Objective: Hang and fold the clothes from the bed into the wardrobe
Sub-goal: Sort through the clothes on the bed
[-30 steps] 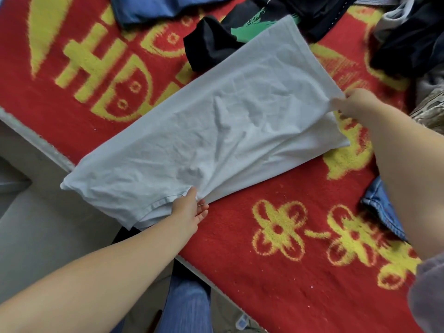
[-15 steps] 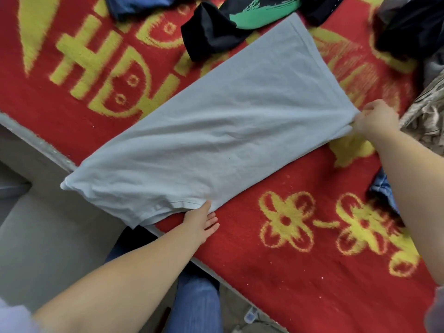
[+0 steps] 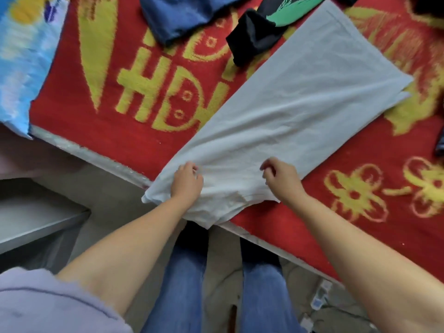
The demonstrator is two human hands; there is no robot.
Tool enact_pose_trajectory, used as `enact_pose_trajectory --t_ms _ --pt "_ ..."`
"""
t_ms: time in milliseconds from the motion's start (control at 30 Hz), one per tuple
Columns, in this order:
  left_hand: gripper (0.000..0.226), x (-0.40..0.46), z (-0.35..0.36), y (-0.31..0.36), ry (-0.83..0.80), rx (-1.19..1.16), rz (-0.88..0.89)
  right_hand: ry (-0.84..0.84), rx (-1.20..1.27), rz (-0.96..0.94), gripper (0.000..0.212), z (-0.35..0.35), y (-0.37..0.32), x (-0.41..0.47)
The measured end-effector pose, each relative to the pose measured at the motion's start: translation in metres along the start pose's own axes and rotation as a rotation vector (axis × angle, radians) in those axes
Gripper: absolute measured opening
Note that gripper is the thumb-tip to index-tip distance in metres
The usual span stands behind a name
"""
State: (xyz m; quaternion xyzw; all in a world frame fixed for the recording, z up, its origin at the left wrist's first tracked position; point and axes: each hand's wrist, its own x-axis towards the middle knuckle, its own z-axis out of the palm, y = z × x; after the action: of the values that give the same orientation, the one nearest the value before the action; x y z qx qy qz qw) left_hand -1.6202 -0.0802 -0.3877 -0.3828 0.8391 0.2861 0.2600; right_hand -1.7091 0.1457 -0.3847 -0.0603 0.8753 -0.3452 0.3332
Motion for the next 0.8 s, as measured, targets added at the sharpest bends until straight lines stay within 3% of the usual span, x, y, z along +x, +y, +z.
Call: enact_pose_trajectory --t_ms 67,133,267,333,400,467,533,600,733,800 --pt "0.037 0.009 -0.014 -0.03 0.101 0.146 0.084 -0.161 0.095 0.202 0.019 0.056 0.002 -0.035" --pt "0.055 0.014 -0.024 -0.054 0.138 0.211 0.077 -0.208 0.219 0.434 0.035 0.099 0.003 -0.064" --pt "0.072 0.026 -0.038 -0.091 -0.087 0.053 -0.172 -0.109 0.567 0.779 0.063 0.151 -0.016 -0.085" --pt "0.062 0.031 -0.043 -0.1 -0.218 0.062 -0.163 -0.1 0.723 0.827 0.066 0.168 -0.03 -0.083" --pt "0.044 0.038 -0.048 -0.105 -0.309 0.11 -0.083 0.017 0.862 0.877 0.058 0.18 -0.037 -0.079" --pt "0.035 0.042 -0.053 -0.107 -0.45 -0.025 -0.092 0.139 0.992 0.945 0.053 0.186 -0.042 -0.078" --pt "0.038 0.042 -0.062 -0.106 -0.619 -0.198 -0.139 0.203 1.078 1.024 0.066 0.19 -0.043 -0.077" --pt "0.041 0.039 -0.075 -0.103 -0.775 -0.228 -0.12 0.215 1.107 1.039 0.069 0.19 -0.046 -0.077" --pt "0.044 0.036 -0.103 -0.092 -0.989 -0.346 -0.154 0.175 1.113 0.948 0.049 0.181 -0.051 -0.079" --pt "0.049 0.036 -0.116 -0.087 -1.061 -0.397 -0.174 0.114 1.246 0.898 0.036 0.174 -0.05 -0.08"
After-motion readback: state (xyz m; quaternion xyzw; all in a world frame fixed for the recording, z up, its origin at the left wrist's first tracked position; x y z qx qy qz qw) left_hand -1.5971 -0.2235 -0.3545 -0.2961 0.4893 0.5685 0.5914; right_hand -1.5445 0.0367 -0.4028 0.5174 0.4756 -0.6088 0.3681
